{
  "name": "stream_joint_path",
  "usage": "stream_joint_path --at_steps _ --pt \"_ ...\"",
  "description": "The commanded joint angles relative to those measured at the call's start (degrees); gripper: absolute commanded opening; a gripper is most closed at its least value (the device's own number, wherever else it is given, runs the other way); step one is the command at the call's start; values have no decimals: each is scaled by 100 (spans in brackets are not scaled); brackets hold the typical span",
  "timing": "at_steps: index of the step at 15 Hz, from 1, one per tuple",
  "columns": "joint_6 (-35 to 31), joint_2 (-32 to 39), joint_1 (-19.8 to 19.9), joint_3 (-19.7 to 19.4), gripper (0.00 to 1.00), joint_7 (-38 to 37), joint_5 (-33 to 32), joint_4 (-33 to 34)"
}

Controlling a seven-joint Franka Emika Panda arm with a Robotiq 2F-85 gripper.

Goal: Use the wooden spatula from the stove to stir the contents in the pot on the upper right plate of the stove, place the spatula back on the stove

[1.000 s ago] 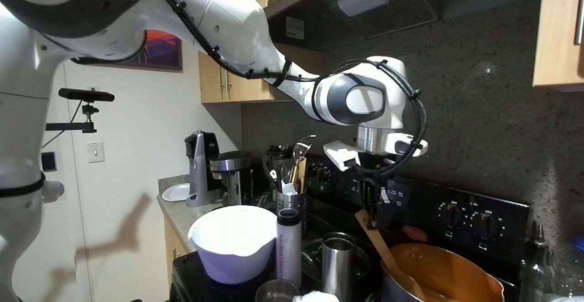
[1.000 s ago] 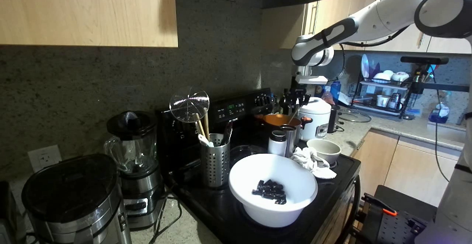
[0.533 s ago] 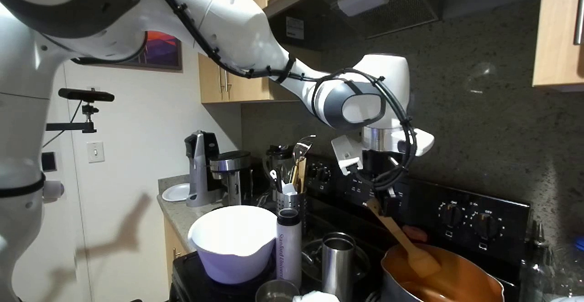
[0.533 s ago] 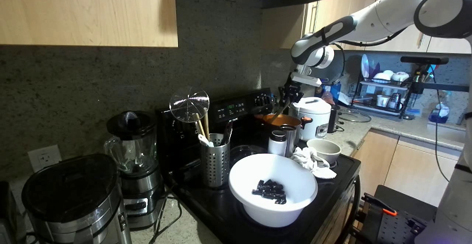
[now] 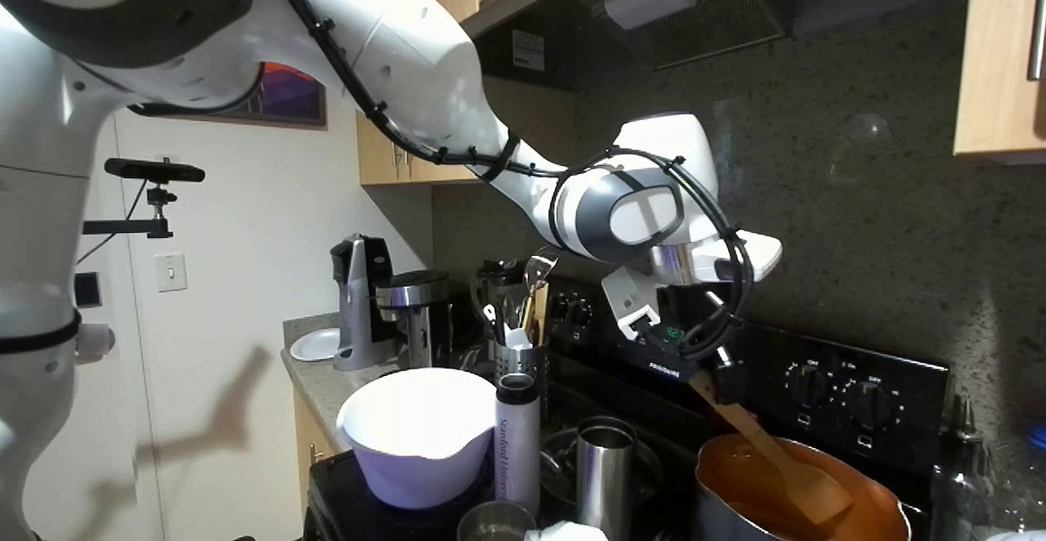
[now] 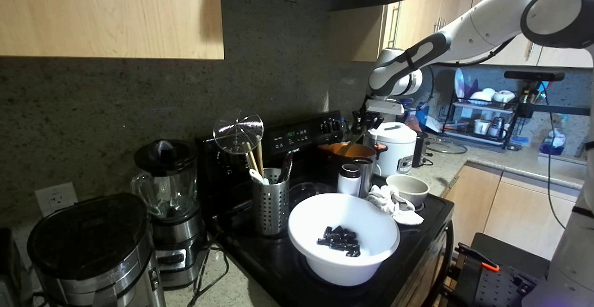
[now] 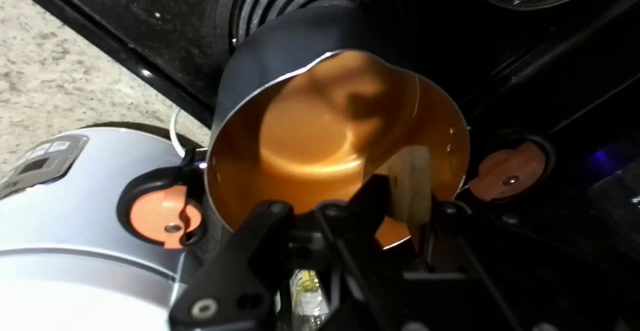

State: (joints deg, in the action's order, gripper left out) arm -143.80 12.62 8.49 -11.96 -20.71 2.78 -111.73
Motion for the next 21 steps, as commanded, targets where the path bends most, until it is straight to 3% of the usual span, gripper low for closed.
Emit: stream_joint_path --at_steps 1,6,11,14,21 --pt "23 -175 -207 -222 4 -457 -992 -170" --pt "846 -164 -258 -165 4 -274 -1664 -49" --pt "2679 109 -158 124 4 748 -1275 423" --pt "3311 253 -91 212 4 1141 -938 689" --pt "2674 177 83 199 4 978 314 627"
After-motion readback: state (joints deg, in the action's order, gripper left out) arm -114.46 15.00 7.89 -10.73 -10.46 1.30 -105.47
